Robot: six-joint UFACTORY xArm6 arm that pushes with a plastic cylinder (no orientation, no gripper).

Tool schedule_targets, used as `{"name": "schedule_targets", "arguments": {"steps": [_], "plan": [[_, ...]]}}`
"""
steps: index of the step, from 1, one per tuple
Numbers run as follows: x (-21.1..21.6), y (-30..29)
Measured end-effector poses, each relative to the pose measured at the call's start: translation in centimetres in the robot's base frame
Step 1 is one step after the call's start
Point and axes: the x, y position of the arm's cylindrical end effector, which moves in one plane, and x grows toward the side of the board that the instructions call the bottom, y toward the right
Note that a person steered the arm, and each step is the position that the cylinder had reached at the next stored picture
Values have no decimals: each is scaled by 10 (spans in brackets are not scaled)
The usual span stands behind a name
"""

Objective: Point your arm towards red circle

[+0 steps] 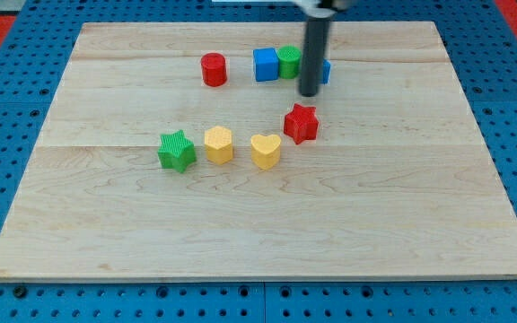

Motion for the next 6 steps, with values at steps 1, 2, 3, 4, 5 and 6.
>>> {"name": "schedule_targets", "arguments": {"steps": [1, 2, 3, 4, 5, 6], "plan": [[0, -77], [0, -142], [-1, -181], [-24, -178], [-43, -160], [-43, -155]]}}
